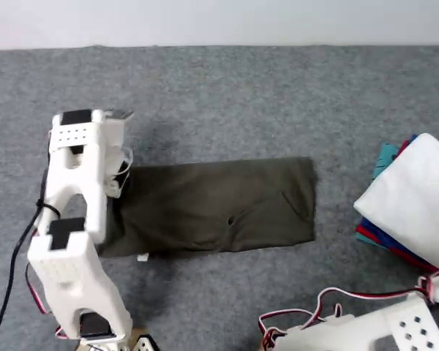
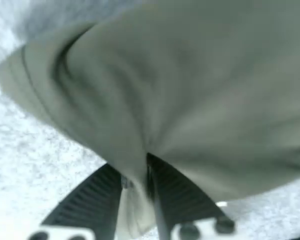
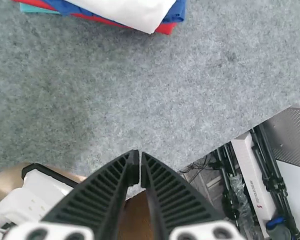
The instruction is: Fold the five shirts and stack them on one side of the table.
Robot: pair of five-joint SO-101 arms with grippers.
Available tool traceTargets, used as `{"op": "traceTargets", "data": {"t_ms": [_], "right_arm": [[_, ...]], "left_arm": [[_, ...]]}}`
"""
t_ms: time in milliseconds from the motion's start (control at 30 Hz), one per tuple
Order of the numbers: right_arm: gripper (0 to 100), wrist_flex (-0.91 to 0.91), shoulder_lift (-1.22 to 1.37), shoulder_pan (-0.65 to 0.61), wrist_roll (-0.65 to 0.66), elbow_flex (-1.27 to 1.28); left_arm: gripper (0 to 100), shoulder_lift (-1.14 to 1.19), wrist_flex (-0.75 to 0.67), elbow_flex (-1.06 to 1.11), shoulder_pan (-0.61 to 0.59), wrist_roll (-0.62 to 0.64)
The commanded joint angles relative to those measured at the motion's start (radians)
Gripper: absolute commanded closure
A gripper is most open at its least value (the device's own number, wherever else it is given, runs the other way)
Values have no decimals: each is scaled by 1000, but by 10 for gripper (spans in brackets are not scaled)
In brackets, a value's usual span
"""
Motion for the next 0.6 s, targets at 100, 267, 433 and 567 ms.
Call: {"op": "traceTargets", "data": {"t_ms": [100,267,433,567], "right_arm": [[989,35,-13,4,9,-9],[989,35,-13,2,9,-9],[989,35,-13,2,9,-9],[989,35,-13,2,9,-5]], "left_arm": [[987,-290,34,2,218,94],[987,-350,34,-2,423,186],[987,-350,-9,-4,621,238],[987,-347,-120,-2,724,252]]}}
